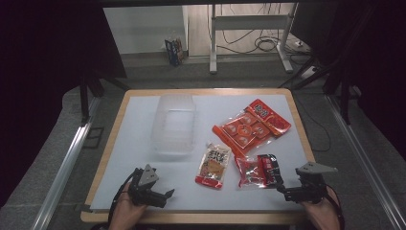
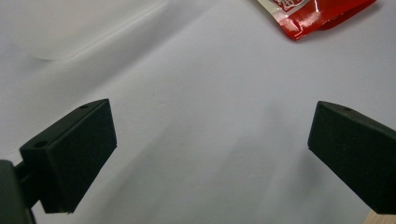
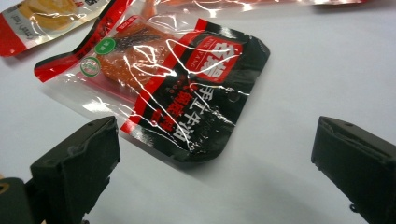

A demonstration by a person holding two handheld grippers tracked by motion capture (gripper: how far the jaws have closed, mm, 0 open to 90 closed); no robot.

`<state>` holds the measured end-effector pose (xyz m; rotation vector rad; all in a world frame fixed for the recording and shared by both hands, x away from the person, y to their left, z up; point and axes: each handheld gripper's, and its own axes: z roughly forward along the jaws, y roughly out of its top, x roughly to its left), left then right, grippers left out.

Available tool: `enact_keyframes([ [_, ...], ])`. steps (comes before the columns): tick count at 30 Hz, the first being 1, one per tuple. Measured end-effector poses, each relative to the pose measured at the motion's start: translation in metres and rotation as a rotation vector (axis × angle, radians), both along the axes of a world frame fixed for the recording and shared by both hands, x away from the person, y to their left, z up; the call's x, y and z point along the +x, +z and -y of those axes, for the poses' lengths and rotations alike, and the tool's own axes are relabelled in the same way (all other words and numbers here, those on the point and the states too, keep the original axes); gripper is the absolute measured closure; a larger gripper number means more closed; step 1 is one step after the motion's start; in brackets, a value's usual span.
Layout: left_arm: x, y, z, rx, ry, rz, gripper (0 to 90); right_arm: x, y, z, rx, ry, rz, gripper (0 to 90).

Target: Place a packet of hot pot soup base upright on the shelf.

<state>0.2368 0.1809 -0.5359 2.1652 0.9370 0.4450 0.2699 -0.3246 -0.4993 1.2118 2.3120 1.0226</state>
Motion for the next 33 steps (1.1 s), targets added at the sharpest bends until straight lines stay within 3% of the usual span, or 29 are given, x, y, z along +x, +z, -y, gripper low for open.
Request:
enact_keyframes([
  [7, -0.001, 0.001, -0.0009, -0.041, -0.026, 0.006, 0.5, -0.0001, -0.0007, -0.0025, 0.001, 0.02, -0.004, 0.8],
  [14, -0.0019, -0.0013, 0.0046, 0.013, -0.052, 0.006, 0.2, 0.0017, -0.0024, -0.003, 0.001, 0.03, -0.025, 0.5],
  [19, -0.0018, -0.0008, 0.0034, 0.008, -0.049, 0.005, 0.4, 0.0014, -0.0016, -0.0061, -0.028, 0.033, -0.011, 0.7],
  [24, -0.0022, -0.0007, 0.0042, 0.008, -0.055, 0.006, 0.4, 0.0016, -0.001, -0.0063, -0.023, 0.028, 0.0, 1.1],
  [26, -0.0024, -0.0008, 0.0046, 0.011, -0.059, 0.005, 0.4, 0.002, -0.0009, -0.0063, -0.007, 0.021, -0.02, 1.8],
  [33, -0.003, -0.0011, 0.0054, 0.019, -0.063, 0.004, 0.4, 0.0018, -0.0005, -0.0081, 0.002, 0.02, -0.021, 1.7],
])
